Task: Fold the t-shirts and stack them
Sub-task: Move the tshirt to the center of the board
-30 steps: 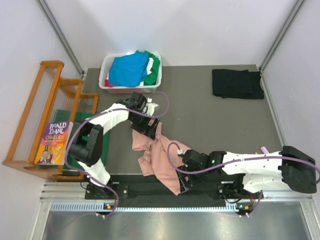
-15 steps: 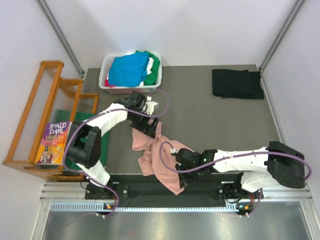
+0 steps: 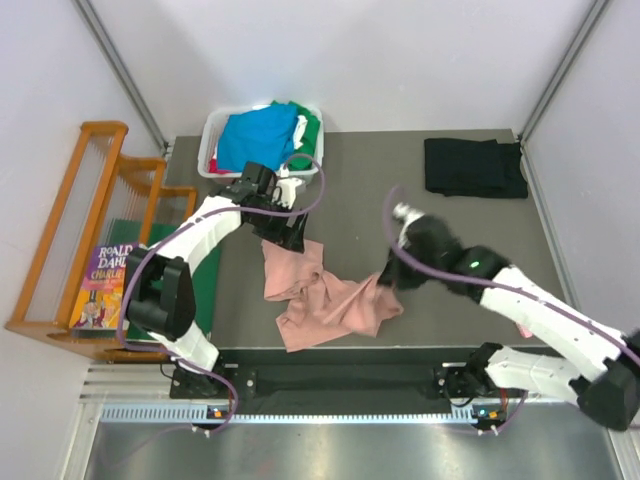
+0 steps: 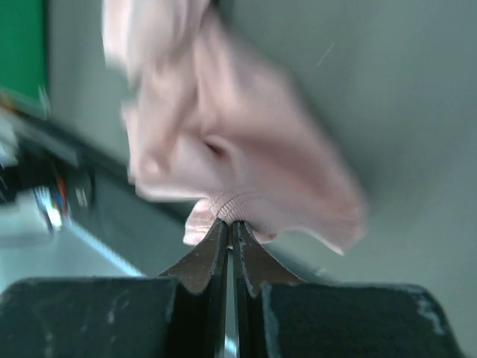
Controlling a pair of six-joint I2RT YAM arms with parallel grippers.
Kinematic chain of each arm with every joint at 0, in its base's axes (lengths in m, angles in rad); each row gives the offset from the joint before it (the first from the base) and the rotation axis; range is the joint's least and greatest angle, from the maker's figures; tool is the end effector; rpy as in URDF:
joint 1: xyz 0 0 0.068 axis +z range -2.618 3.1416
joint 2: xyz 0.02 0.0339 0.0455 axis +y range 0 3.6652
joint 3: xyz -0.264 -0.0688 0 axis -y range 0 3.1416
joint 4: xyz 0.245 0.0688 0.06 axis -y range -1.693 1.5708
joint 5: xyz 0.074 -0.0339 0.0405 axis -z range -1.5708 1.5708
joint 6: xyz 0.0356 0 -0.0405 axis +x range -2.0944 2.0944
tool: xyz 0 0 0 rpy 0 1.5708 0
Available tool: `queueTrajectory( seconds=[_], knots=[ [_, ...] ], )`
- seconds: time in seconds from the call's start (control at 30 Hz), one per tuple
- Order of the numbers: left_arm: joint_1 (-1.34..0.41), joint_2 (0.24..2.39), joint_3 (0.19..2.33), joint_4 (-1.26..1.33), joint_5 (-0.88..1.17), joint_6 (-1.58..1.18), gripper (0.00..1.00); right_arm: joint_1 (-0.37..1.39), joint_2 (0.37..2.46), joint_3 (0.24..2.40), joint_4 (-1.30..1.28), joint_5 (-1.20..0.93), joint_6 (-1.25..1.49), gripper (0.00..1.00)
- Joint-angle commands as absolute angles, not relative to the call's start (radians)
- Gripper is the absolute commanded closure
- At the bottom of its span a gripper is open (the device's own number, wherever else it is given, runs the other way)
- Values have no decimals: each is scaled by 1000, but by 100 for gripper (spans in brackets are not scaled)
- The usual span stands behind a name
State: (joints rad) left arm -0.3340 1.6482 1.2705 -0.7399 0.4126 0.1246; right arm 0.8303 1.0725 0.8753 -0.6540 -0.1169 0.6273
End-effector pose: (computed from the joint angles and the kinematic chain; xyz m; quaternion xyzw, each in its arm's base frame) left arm 0.3137 -0.1239 0.2463 0.2616 0.9183 -0.2215 0.1978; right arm 0.1439 0.1636 0.2740 -0.1151 0.9275 0.2749 0.2258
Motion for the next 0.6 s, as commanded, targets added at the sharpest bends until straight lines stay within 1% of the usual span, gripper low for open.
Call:
queueTrajectory(
  seconds=[0.0, 0.1, 0.23, 0.3, 0.33, 0.37, 0.5, 0.57],
  knots=[
    [-327, 1575, 1316, -767, 460, 123, 11, 586, 1043, 971, -746, -116, 433, 100],
    [-327, 1554, 1321, -776, 491, 110, 12, 490, 1115, 959, -663, -161, 403, 100],
    [-328, 1531, 1344, -804, 506, 110, 12, 370, 1276, 994, -577, -189, 359, 100],
    [-328, 1517, 1356, -821, 506, 113, 12, 284, 1336, 1060, -560, -201, 324, 100],
    [-328, 1511, 1365, -836, 514, 114, 12, 256, 1401, 1090, -566, -210, 318, 100],
    [-328, 1506, 1368, -841, 520, 114, 12, 188, 1432, 1159, -578, -218, 310, 100],
    [-354, 1473, 1371, -850, 551, 95, 12, 77, 1528, 1259, -519, -204, 379, 100],
    [-400, 1465, 1362, -847, 537, 90, 11, 42, 1577, 1319, -492, -221, 425, 100]
  ],
)
